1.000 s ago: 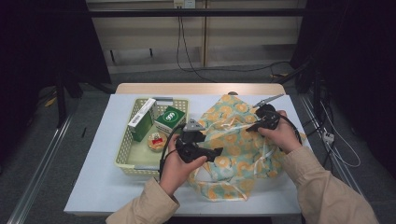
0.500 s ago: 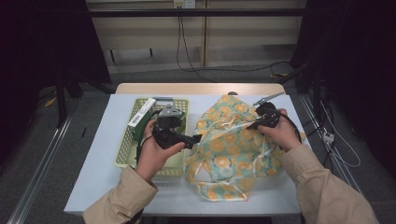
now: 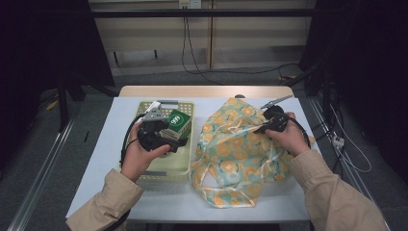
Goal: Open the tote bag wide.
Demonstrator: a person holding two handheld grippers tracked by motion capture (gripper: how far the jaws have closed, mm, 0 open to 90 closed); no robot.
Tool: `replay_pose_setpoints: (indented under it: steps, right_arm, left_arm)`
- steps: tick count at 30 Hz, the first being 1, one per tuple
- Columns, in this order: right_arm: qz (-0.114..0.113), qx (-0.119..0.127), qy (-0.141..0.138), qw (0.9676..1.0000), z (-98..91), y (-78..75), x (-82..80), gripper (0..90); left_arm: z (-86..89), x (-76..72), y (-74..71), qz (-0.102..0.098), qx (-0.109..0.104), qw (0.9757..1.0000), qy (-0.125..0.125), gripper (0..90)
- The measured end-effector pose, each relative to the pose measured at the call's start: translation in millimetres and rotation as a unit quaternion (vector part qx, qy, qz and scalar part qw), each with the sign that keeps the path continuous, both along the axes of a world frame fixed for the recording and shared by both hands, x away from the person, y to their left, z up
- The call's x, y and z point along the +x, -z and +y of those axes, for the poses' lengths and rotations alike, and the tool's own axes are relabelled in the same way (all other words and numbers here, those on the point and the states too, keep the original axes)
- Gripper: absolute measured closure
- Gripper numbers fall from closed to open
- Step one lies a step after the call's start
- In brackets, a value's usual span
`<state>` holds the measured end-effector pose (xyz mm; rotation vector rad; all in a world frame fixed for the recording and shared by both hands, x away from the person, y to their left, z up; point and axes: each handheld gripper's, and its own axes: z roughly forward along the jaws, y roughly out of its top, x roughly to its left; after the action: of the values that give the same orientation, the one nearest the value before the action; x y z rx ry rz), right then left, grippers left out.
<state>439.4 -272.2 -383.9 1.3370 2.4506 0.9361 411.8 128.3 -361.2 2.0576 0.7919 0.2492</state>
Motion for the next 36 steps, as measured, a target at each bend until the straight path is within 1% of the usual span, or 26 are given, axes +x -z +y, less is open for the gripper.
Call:
replay_pose_setpoints:
  steps: [6,7,10,11,13,14,15,18,21,23,24,25,26,28,30,32,34,35,36]
  right_arm:
    - [0.001,0.000,0.000,1.0000,-0.7,-0.8,-0.7,89.4]
    - [0.000,0.000,0.000,1.0000,-0.9,-1.0,-0.8,89.4]
    - [0.001,0.000,0.000,1.0000,-1.0,-1.1,-1.1,89.4]
    - [0.001,0.000,0.000,1.0000,-0.9,-0.9,-1.1,89.4]
    - [0.001,0.002,0.000,1.0000,-0.1,-0.3,-1.0,89.4]
    - [0.000,0.002,0.000,1.0000,0.3,0.2,-0.9,89.4]
    - [0.001,0.002,-0.001,1.0000,0.9,0.5,-1.0,89.4]
    - [0.002,0.001,-0.002,1.0000,1.4,1.0,-0.9,89.4]
    - [0.002,0.001,-0.002,1.0000,1.8,0.7,-1.0,89.4]
    - [0.001,0.000,-0.003,1.0000,1.9,0.7,-1.1,89.4]
    - [0.001,-0.001,-0.003,1.0000,2.0,0.8,-1.2,89.4]
    - [0.002,-0.001,-0.003,1.0000,1.9,1.0,-1.0,89.4]
    - [0.002,-0.001,-0.003,1.0000,2.0,1.5,-0.8,89.4]
    - [0.002,0.001,-0.004,1.0000,2.3,2.4,-0.6,89.4]
    - [0.004,0.002,-0.005,1.0000,3.1,2.8,-1.1,89.4]
    - [0.003,0.000,-0.007,1.0000,4.0,3.6,-1.2,89.4]
    - [0.005,0.000,-0.008,1.0000,4.8,3.8,-1.6,89.4]
    - [0.005,0.000,-0.008,1.0000,4.9,3.5,-1.7,89.4]
    - [0.003,0.001,-0.009,1.0000,5.0,3.4,-1.6,89.4]
  left_arm:
    - [13.8,7.3,10.3,0.008,0.008,0.9999,-0.011,6.5]
    - [16.3,8.6,11.7,0.008,0.013,0.9998,-0.012,6.5]
    - [20.9,10.5,17.0,0.015,0.017,0.9996,-0.019,6.6]
    - [22.0,11.2,19.0,0.015,0.020,0.9995,-0.020,6.5]
    - [23.5,13.2,23.5,0.022,0.024,0.9993,-0.017,6.9]
    - [23.4,14.1,26.3,0.023,0.031,0.9991,-0.020,7.2]
    - [23.7,15.6,28.8,0.021,0.045,0.9986,-0.020,7.2]
    - [25.0,21.2,37.7,0.026,0.057,0.9979,-0.017,7.2]
    - [27.7,28.5,45.4,0.035,0.065,0.9968,-0.030,7.4]
    - [26.5,31.3,48.7,0.029,0.089,0.9947,-0.041,5.5]
    - [25.3,32.2,48.7,0.020,0.108,0.9930,-0.043,5.3]
    - [24.3,33.1,48.9,0.018,0.111,0.9930,-0.037,4.7]
    - [23.8,33.7,48.8,0.016,0.103,0.9941,-0.031,5.1]
    - [21.2,33.4,48.6,0.016,0.093,0.9952,-0.027,6.7]
    - [18.6,32.7,49.1,0.016,0.090,0.9955,-0.025,5.6]
    - [16.9,32.3,49.2,0.014,0.092,0.9954,-0.026,5.2]
    - [15.8,31.9,47.5,0.019,0.078,0.9964,-0.026,6.1]
    - [15.2,31.6,45.8,0.018,0.075,0.9967,-0.027,6.5]
    - [14.7,31.4,43.8,0.012,0.074,0.9968,-0.029,6.5]
